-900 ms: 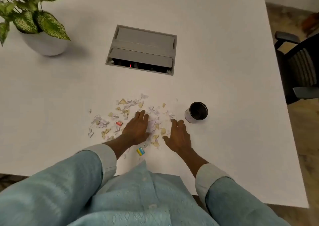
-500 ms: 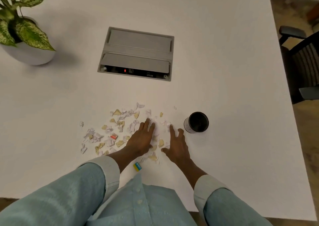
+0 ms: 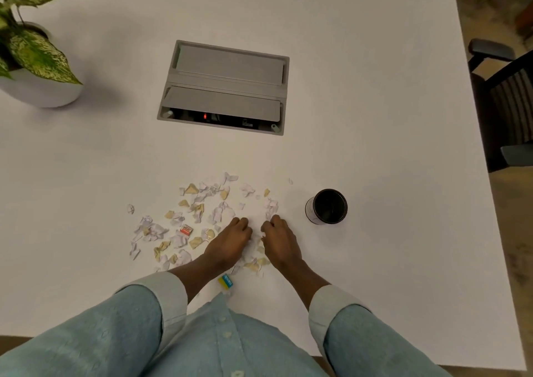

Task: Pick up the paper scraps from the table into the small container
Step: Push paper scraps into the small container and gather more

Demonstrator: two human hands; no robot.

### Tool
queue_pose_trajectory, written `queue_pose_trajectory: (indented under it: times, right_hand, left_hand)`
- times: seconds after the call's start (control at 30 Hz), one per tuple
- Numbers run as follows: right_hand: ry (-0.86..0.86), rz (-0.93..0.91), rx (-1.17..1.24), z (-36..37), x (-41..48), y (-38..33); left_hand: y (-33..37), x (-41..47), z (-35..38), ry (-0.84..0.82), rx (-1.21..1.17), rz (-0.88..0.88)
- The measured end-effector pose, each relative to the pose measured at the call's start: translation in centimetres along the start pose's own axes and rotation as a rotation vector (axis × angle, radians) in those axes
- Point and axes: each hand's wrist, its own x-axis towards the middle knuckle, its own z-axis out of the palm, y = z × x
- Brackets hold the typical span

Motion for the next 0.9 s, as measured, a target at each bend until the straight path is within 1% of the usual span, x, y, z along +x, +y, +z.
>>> queue_pose_trajectory:
  times: [0.1,0.3,0.43,0.53,0.7,0.8,0.9]
  right_hand:
    - [0.053,0.005,0.053,0.3,-0.8,0.1]
    - [0.208,0.088,0.242,-0.9,-2.6,0.3]
    - [0.368,0.159,0.359,-3.3,-4.0,0.8]
    - [0.493,0.213,0.433,-5.7,-4.8,2.0]
    - [0.651,0.365,0.489,-9.6,-5.3,5.1]
    - [0.66,0.441,0.464,-11.6,-4.8,6.7]
    - [0.632,0.477,0.422,-12.8,-4.2,8.2]
  left_hand:
    - [-0.3,-0.6,-0.5,0.054,-0.08,-0.04]
    - [1.3,-0.7,-2.8,0.253,-0.313,-0.115]
    - [3.5,0.1,-4.8,0.335,-0.42,-0.111]
    - [5.7,1.2,-6.6,0.386,-0.467,-0.056]
    - [10.0,4.6,-9.8,0.374,-0.476,0.029]
    - [12.4,7.2,-11.1,0.318,-0.427,0.053]
    - [14.3,9.5,-11.7,0.252,-0.345,0.085]
